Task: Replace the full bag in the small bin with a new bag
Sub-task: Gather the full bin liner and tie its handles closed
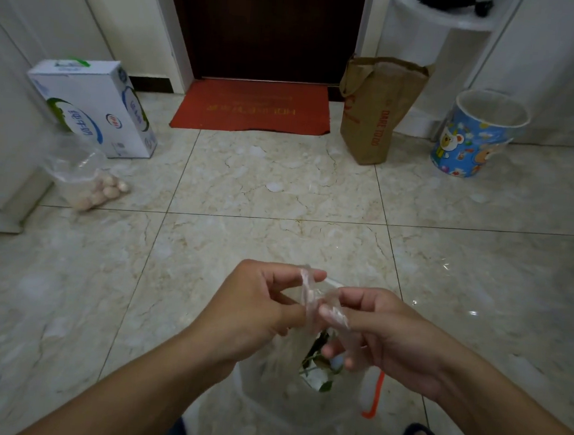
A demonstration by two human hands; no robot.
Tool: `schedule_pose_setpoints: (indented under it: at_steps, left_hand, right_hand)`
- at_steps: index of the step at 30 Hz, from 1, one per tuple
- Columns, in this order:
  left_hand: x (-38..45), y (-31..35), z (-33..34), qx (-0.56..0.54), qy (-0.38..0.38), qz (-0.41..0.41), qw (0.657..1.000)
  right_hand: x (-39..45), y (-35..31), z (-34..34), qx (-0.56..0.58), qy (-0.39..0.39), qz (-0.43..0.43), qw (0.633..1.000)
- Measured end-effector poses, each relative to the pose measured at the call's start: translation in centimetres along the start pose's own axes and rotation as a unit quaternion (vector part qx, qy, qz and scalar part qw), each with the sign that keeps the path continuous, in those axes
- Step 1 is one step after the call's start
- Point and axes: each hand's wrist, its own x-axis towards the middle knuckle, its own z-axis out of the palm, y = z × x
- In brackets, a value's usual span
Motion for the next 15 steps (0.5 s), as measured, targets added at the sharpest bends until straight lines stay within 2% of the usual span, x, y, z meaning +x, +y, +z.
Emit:
schedule_pose_setpoints:
  at_steps: [5,9,12,15]
  left_hand:
    - [-0.2,0.1,1.1,-0.034,-0.005,0.043,0.998]
    - [-0.1,0.2,1.6,-0.076,-0.113,0.044,0.99]
    - [0.1,0.2,1.8,-0.02,-0.12,0.071,0.99]
    - [0.3,0.0,1.8,0.047,-0.107,0.079,0.99]
  right_hand:
    - [-0.1,-0.3,0.1,0.015,-0.022,0.017,1.0]
    - [-0.6,-0.5,0.1,-0.006,-0.077,0.027,0.997]
    - [-0.9,-0.6,0.0,-0.065,-0.122,0.035,0.99]
    - [-1.2,-0.6,0.0,-0.101,-0.1,0.019,0.99]
